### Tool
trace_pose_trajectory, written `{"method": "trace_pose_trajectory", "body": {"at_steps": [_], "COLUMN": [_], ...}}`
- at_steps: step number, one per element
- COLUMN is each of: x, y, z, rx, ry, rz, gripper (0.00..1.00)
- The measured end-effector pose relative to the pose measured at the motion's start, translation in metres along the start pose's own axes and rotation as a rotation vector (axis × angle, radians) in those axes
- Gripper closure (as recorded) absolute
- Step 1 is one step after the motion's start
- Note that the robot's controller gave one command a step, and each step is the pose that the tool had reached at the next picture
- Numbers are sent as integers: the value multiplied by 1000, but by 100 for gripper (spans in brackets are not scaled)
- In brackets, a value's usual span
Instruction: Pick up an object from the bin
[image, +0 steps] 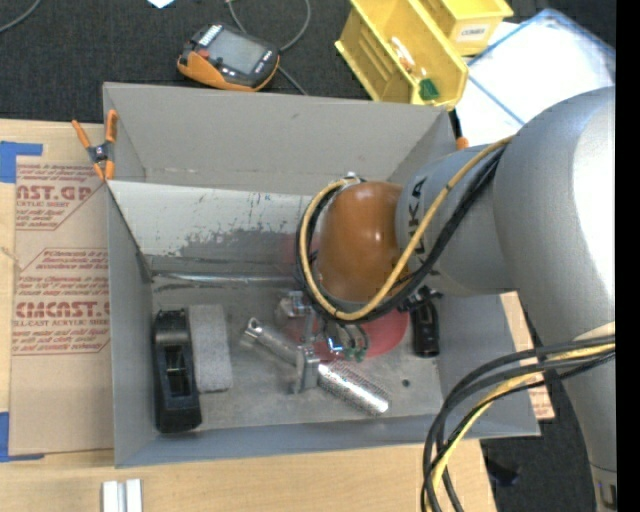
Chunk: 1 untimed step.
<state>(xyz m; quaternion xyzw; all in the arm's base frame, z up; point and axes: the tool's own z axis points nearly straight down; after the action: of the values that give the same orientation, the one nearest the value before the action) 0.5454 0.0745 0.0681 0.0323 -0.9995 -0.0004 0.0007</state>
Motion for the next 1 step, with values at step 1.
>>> {"method": "trace_pose_trajectory", "body": {"at_steps": [1], "x": [10], "y": [22], "z": [-77], "rx": [-9], "ry": [-16], "rz": [243], "gripper": [0]}}
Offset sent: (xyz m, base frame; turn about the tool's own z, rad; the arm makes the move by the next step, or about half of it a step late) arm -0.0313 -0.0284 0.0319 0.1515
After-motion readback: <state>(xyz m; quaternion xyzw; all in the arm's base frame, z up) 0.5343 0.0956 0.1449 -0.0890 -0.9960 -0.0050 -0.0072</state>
